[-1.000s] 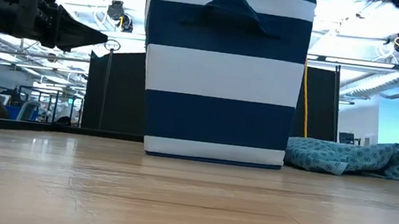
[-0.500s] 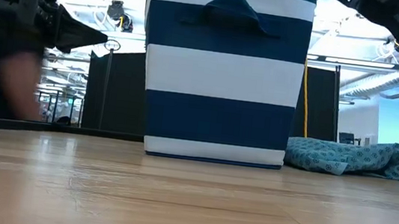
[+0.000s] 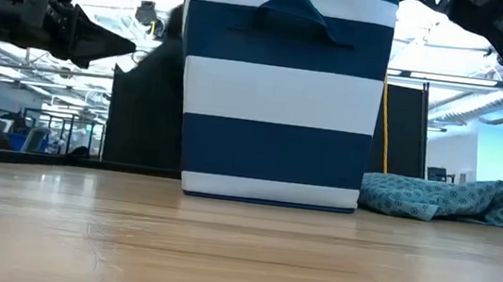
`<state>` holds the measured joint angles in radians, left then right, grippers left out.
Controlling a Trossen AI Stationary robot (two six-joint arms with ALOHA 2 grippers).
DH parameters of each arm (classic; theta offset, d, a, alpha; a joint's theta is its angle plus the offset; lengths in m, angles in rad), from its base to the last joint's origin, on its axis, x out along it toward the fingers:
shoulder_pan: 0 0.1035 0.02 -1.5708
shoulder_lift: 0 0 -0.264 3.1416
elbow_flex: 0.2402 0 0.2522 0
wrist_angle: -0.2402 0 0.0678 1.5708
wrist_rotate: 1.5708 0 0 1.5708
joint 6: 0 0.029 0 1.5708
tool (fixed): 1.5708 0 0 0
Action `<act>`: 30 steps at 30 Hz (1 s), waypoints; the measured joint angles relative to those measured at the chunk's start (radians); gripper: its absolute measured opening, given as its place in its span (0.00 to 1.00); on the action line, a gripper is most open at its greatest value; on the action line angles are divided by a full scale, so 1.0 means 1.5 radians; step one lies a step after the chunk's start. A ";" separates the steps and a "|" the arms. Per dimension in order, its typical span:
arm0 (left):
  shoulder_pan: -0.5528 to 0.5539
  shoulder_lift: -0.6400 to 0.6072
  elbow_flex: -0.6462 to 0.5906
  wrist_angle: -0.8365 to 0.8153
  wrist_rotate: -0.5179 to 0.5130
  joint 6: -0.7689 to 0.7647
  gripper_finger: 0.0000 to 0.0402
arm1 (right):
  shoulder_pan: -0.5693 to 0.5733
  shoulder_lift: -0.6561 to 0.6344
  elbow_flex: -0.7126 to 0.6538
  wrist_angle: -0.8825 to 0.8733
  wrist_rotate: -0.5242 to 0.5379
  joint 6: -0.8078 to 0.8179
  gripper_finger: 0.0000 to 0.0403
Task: Pick & place medical supplies in basket/bin
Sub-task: Put the red pill bottle into the blue bin
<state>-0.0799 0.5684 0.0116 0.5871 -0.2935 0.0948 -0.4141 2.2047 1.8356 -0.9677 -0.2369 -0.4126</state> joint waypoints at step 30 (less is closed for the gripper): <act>0.000 0.000 0.000 0.000 -0.003 0.004 0.05 | 0.026 -0.007 -0.084 0.004 0.003 -0.132 0.35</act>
<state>-0.0799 0.5686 0.0115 0.5877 -0.2977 0.1003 -0.3750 2.1943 1.7102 -0.9615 -0.2326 -0.6107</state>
